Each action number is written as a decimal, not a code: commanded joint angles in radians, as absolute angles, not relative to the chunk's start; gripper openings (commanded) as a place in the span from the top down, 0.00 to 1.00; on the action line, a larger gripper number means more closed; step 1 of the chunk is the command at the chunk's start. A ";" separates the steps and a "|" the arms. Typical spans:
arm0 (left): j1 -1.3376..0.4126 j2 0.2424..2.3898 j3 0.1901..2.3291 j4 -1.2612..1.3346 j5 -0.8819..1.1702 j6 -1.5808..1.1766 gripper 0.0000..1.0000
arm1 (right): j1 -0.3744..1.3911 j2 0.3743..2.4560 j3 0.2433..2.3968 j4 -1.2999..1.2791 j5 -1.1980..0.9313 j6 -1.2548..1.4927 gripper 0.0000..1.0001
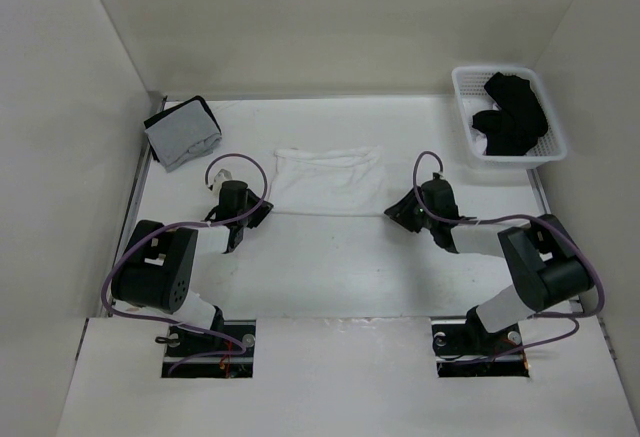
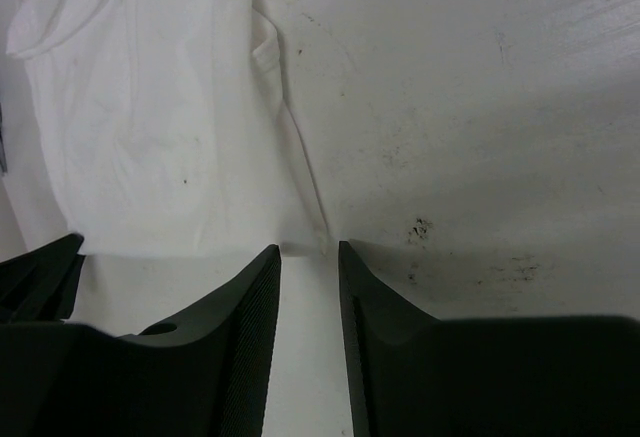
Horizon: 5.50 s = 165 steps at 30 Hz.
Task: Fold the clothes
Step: Fold the tank top
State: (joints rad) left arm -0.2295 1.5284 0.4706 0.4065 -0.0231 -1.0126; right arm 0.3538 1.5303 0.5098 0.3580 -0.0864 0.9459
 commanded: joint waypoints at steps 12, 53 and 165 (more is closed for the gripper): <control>-0.225 1.511 0.492 0.416 -0.025 -1.009 0.91 | 0.350 1.604 0.571 0.380 -0.074 0.939 0.88; -0.219 1.056 0.572 0.084 -0.086 -0.939 0.95 | 0.417 1.199 0.747 0.020 -0.027 0.666 0.98; -0.337 0.660 0.261 0.015 0.060 -1.000 0.68 | 0.899 1.296 0.947 -0.238 0.330 0.684 0.95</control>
